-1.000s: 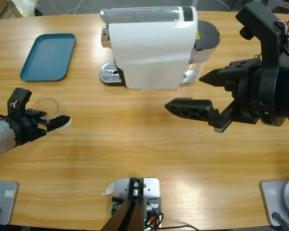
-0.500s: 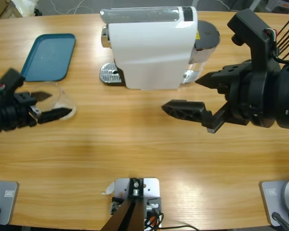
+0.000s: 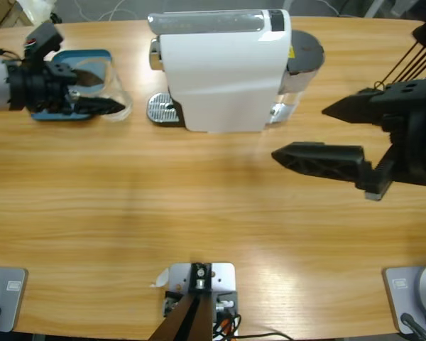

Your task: Pour coffee

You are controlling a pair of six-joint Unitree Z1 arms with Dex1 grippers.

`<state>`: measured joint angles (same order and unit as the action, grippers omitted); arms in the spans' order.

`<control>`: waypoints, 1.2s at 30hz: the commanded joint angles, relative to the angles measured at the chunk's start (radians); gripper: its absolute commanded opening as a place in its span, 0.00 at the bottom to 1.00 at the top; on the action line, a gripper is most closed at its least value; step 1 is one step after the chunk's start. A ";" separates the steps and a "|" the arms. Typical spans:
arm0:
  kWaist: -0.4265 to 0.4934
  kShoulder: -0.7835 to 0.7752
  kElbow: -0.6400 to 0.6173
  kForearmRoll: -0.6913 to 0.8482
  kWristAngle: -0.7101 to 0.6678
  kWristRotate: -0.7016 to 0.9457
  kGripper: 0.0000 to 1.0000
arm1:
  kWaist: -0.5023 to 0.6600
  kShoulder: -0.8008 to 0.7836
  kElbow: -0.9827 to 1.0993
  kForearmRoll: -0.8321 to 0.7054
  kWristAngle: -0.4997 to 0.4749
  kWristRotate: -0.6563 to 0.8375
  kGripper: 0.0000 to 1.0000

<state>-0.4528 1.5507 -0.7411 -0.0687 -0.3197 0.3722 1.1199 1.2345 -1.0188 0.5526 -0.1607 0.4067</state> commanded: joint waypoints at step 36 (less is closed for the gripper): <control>-0.032 0.431 -0.237 -0.013 -0.164 0.125 1.00 | -0.063 -0.013 -0.004 0.072 0.010 -0.032 1.00</control>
<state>-0.4729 1.9259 -0.9799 -0.0789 -0.4451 0.4925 1.0655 1.2242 -1.0267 0.6198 -0.1599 0.3837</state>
